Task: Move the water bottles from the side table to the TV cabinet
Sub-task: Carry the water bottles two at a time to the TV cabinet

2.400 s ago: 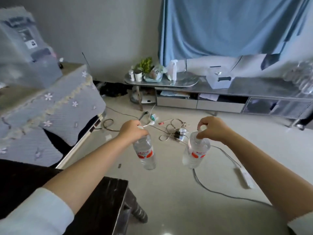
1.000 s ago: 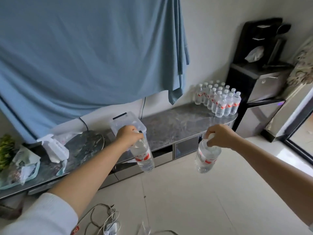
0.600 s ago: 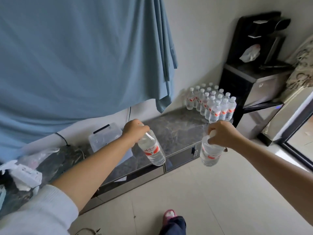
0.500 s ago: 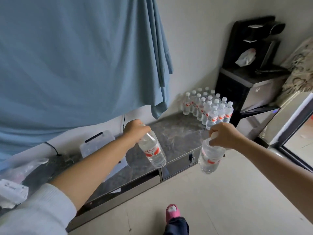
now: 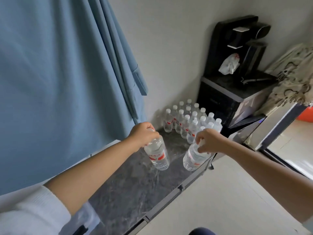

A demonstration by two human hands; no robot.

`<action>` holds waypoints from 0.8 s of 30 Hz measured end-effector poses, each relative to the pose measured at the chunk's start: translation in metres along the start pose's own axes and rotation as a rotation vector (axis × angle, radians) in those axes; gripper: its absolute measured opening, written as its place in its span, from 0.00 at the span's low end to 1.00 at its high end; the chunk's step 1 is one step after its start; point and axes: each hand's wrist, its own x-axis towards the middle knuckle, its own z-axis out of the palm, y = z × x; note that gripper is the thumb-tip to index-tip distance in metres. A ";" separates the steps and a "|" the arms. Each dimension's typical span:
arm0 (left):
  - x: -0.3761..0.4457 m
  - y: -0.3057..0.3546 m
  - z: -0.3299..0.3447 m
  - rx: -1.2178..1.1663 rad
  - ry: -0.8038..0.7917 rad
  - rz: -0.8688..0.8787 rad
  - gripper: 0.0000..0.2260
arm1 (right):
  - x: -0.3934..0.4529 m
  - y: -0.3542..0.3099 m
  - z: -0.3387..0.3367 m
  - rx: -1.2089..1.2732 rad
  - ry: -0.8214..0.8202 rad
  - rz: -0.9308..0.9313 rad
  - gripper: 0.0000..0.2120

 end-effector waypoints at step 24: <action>0.330 0.043 0.157 -0.162 0.108 -0.619 0.14 | 0.308 0.145 -0.010 -0.147 -0.450 -0.275 0.17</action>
